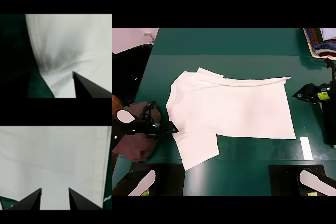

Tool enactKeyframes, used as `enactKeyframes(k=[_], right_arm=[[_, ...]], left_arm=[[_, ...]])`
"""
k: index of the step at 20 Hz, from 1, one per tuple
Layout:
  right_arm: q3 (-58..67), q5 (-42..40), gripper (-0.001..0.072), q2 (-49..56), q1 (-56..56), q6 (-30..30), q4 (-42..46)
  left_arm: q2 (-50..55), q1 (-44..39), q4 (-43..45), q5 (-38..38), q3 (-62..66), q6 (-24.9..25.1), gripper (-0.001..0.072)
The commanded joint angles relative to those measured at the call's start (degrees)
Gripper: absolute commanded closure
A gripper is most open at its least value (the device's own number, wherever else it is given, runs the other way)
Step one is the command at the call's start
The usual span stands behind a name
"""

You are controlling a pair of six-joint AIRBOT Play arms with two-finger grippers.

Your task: Fold the shirts.

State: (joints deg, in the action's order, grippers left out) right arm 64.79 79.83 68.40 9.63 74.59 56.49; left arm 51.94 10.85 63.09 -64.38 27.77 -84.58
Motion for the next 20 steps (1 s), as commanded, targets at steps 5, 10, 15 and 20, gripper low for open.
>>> enactKeyframes(k=[5,10,15,20], right_arm=[[-0.9,-0.4,0.0315,-1.0,0.1,-0.1,0.0],[-2.9,0.8,0.0314,-1.6,2.9,-0.2,0.6],[-20.2,2.0,0.0245,-6.9,16.5,-0.1,9.8],[-31.4,-0.7,0.0225,-7.1,24.4,-0.3,9.0]], left_arm=[[-0.5,0.0,-5.2,4.1,-3.0,2.1,0.0396],[-0.6,0.0,-6.8,1.4,-0.4,4.2,0.0682],[-2.4,0.0,-6.7,-0.3,6.4,5.1,0.0681],[-2.4,0.0,-7.4,0.5,7.7,5.1,0.0681]])
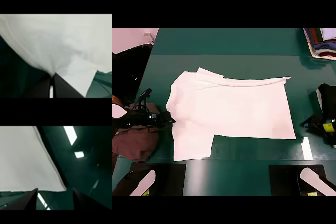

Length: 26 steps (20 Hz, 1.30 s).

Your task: Fold the shirts.

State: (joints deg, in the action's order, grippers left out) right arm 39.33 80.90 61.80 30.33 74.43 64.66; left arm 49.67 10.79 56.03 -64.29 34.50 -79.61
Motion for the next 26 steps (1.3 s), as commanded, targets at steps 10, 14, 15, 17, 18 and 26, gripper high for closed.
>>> enactKeyframes(k=[10,14,15,17,18,26], right_arm=[[-3.9,-4.3,0.0324,8.5,-9.5,-1.7,-3.4],[-0.3,-4.5,0.0670,7.6,-16.8,-1.7,-3.1],[1.1,-4.4,0.0697,6.1,-17.6,-1.7,-3.1],[5.6,-4.1,0.0697,1.6,-18.4,-1.7,-3.2],[9.0,-3.8,0.0697,-0.9,-18.3,-1.6,-3.7],[46.1,-7.9,0.0698,-14.9,-18.3,-1.4,-3.1]], left_arm=[[-0.1,0.0,-0.7,-0.3,1.0,0.1,0.0681],[-0.2,0.0,-0.7,-1.9,1.3,0.1,0.0682],[-0.2,0.0,-0.6,-3.0,2.3,0.1,0.0682],[-0.2,0.0,-0.7,-5.3,6.7,0.0,0.0682],[-0.2,0.0,-0.9,-6.5,10.4,-0.2,0.0682],[-3.9,0.0,-1.0,-10.9,61.2,-3.0,0.0681]])
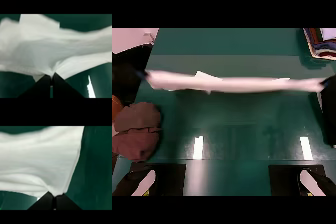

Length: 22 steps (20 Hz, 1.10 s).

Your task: Fold the shirts.

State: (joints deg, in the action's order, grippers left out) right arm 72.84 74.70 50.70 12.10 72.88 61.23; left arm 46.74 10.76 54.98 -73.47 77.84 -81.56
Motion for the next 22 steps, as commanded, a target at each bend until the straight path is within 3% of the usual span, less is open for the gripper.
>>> enactKeyframes(k=[1,5,10,16,19,22], right_arm=[[17.3,-1.7,0.0698,-4.5,-0.1,0.2,0.4],[31.9,-0.4,0.0698,-6.2,0.0,4.3,8.4],[43.6,6.4,0.0698,-3.0,0.0,5.4,13.9],[37.4,12.0,0.0699,5.5,-3.2,6.8,14.0],[29.8,14.6,0.0698,13.2,-6.6,7.5,14.0],[23.6,14.2,0.0699,22.0,-8.9,8.1,14.1]], left_arm=[[-0.9,0.0,0.1,-1.8,24.2,-1.2,0.0682],[-1.0,0.0,0.1,0.4,44.9,-6.2,0.0682],[-1.8,0.0,0.1,3.6,49.4,-8.2,0.0683],[1.7,0.0,0.1,-0.2,28.2,-8.0,0.0683],[8.1,0.0,0.1,-2.8,15.7,-6.1,0.0682],[16.3,-1.0,0.6,-0.6,6.1,-3.5,0.0682]])
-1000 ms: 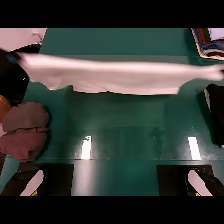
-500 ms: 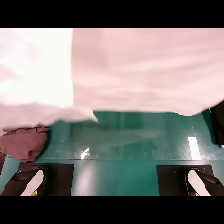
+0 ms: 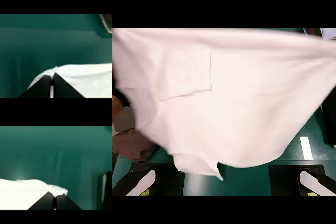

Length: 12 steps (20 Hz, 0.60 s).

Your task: Fold the shirts.

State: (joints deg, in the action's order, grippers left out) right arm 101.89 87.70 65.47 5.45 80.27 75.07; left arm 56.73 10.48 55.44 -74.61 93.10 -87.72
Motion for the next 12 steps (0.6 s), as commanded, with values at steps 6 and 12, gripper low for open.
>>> enactKeyframes(k=[6,12], right_arm=[[-4.2,-3.6,0.0699,27.7,-2.3,0.8,0.0],[7.0,-8.6,0.0698,38.6,-4.2,0.7,-0.4]], left_arm=[[27.8,-8.1,3.3,20.3,-11.2,5.6,0.0682],[38.0,-8.3,2.9,24.3,-4.0,5.7,0.0680]])
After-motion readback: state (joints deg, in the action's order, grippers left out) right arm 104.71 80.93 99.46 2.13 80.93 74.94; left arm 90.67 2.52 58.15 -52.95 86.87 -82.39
